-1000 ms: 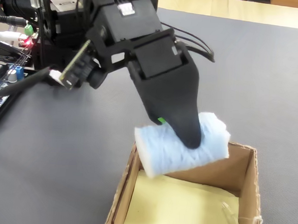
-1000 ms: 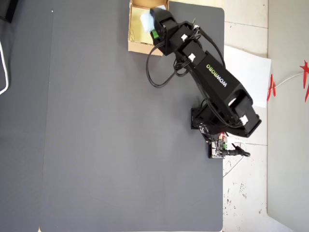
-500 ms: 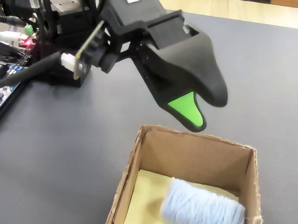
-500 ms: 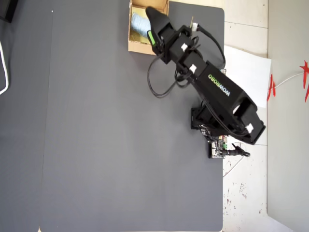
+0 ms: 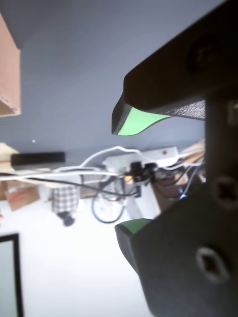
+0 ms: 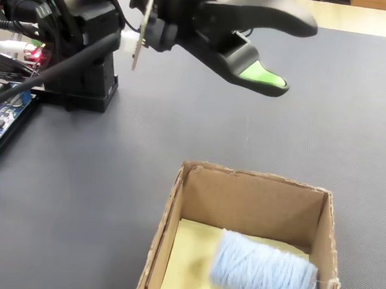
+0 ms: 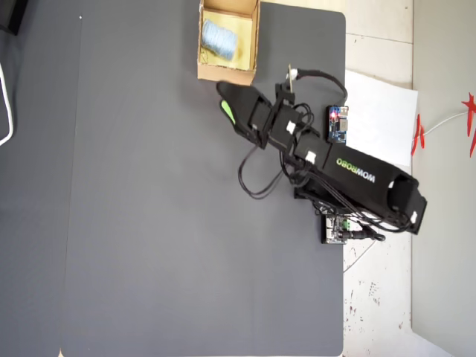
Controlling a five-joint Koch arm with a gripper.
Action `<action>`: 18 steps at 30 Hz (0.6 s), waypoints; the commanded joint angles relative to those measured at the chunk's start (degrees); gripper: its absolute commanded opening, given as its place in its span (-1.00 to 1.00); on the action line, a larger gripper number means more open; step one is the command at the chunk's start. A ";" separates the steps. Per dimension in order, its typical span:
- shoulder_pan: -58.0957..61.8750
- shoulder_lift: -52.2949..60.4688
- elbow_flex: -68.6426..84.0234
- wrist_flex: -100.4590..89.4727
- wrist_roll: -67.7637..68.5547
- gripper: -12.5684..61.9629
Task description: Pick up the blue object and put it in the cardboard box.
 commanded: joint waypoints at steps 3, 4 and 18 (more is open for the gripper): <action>-3.16 3.96 1.85 -6.06 2.64 0.24; -3.87 4.57 3.16 -6.15 2.64 0.24; -17.75 8.88 17.93 -4.22 4.04 0.25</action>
